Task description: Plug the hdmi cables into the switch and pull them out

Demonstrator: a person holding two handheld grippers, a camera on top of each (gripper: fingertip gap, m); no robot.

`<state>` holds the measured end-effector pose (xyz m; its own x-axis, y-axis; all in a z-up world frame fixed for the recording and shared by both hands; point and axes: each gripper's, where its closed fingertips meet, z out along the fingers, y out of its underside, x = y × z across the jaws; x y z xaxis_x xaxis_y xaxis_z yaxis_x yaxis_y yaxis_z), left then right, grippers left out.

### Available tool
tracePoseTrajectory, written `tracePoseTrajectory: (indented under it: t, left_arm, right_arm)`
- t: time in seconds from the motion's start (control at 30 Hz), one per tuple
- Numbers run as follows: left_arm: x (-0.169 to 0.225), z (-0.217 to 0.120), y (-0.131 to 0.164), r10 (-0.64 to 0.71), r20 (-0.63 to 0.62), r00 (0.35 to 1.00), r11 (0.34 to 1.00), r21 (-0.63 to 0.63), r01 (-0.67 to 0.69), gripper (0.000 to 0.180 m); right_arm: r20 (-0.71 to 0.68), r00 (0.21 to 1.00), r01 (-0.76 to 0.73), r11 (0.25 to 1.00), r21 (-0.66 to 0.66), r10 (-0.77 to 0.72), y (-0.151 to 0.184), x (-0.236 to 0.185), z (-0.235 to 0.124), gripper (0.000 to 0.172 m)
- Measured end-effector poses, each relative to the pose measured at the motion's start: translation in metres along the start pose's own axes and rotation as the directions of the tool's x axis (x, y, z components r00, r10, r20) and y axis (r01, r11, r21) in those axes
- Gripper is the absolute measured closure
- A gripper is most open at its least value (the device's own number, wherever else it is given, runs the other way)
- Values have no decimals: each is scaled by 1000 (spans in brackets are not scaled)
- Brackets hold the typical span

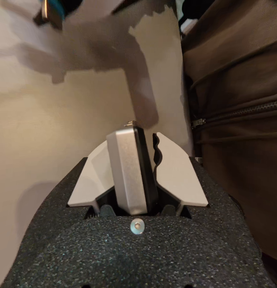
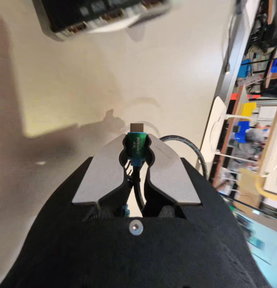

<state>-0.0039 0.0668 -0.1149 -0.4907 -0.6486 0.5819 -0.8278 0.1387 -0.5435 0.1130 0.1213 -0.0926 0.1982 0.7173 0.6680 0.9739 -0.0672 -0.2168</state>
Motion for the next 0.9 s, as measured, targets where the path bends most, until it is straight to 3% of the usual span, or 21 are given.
tracePoseTrajectory:
  t: [0.07,0.2,0.33,0.57,0.67,0.77,0.9]
  left_arm:
    - [-4,-8,-6,-38,-17,999,998,56,38,141]
    - [-9,-14,-7,-54,-42,998,993,99,58,141]
    - [-11,-16,-9,-58,-48,997,991,120,63,140]
    - [-12,-15,-8,-57,-32,998,992,110,60,140]
    - [-12,-15,-8,-59,-28,998,992,107,62,140]
    - [-12,-14,-8,-57,-23,998,993,103,59,140]
    - [-12,-13,-8,-55,-14,998,994,96,56,140]
  right_arm:
    - [49,997,-64,991,113,59,-2,5,-16,152]
    - [16,996,-93,990,107,92,3,12,-34,151]
    - [-52,989,-139,990,40,141,37,18,-64,151]
    - [-174,896,-428,899,-95,408,131,32,-205,151]
    - [-108,835,-550,826,-122,540,172,12,-252,151]
    - [19,751,-650,744,-156,660,210,-19,-267,151]
    - [102,656,-716,659,-231,748,257,-53,-243,151]
